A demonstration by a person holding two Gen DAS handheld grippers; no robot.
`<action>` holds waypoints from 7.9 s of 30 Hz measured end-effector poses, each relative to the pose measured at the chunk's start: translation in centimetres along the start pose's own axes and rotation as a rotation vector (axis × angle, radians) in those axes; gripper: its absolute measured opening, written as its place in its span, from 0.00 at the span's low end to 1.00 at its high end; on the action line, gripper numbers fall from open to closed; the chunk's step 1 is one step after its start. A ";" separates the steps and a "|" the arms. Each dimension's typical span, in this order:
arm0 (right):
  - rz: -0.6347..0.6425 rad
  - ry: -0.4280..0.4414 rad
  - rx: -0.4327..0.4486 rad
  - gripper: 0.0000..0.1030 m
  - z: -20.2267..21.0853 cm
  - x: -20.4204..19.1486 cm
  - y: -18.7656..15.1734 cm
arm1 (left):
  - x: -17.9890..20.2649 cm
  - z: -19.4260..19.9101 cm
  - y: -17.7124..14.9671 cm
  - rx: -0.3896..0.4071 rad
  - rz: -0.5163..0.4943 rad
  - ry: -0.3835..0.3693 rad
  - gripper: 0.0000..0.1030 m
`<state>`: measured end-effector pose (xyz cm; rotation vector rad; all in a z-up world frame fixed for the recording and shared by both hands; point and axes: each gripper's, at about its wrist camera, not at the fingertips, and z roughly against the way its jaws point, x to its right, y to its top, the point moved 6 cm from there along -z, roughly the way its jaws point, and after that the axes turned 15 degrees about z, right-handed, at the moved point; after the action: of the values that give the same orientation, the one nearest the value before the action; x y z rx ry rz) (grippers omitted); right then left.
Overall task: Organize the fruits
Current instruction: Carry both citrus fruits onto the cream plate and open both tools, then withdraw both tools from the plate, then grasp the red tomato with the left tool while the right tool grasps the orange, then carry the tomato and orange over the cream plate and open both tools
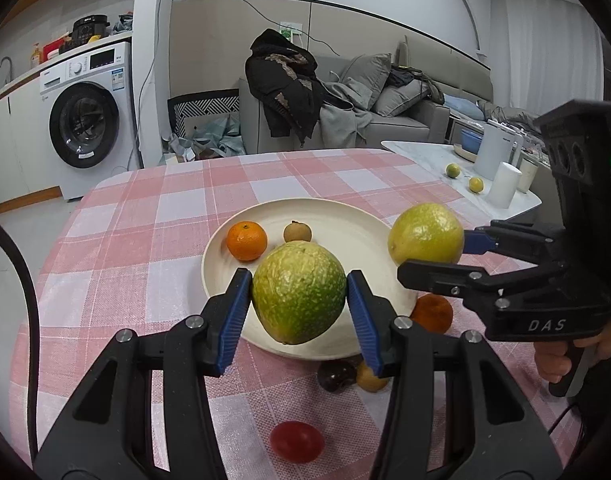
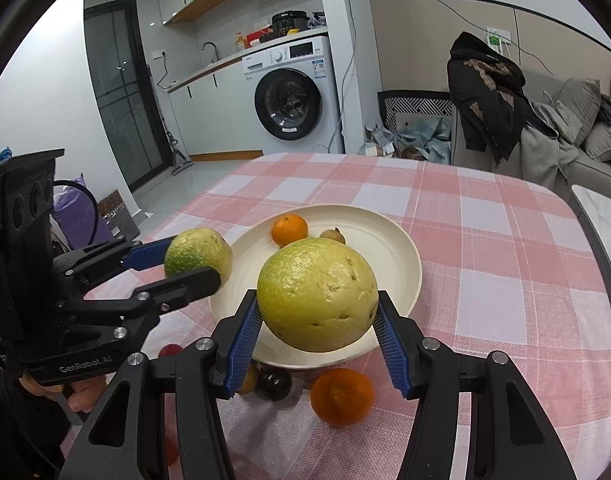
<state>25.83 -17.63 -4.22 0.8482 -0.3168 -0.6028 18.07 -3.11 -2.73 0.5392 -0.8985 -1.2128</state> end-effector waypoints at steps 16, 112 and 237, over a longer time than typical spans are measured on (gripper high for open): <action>-0.024 -0.002 -0.054 0.55 -2.6 0.7 -1.8 | -0.7 -2.4 -1.1 -0.033 -0.038 0.042 0.45; 0.050 0.019 -0.240 0.54 -2.3 -0.4 -6.1 | -2.8 0.9 -8.8 -0.304 -0.035 0.041 0.60; 0.021 -0.021 -0.057 0.39 -2.5 0.3 -1.9 | -0.7 -3.0 -2.0 -0.065 -0.045 0.043 0.26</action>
<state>26.61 -17.29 -7.24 0.7833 -0.3261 -0.5985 19.35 -3.35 -6.15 0.5335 -0.8117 -1.2625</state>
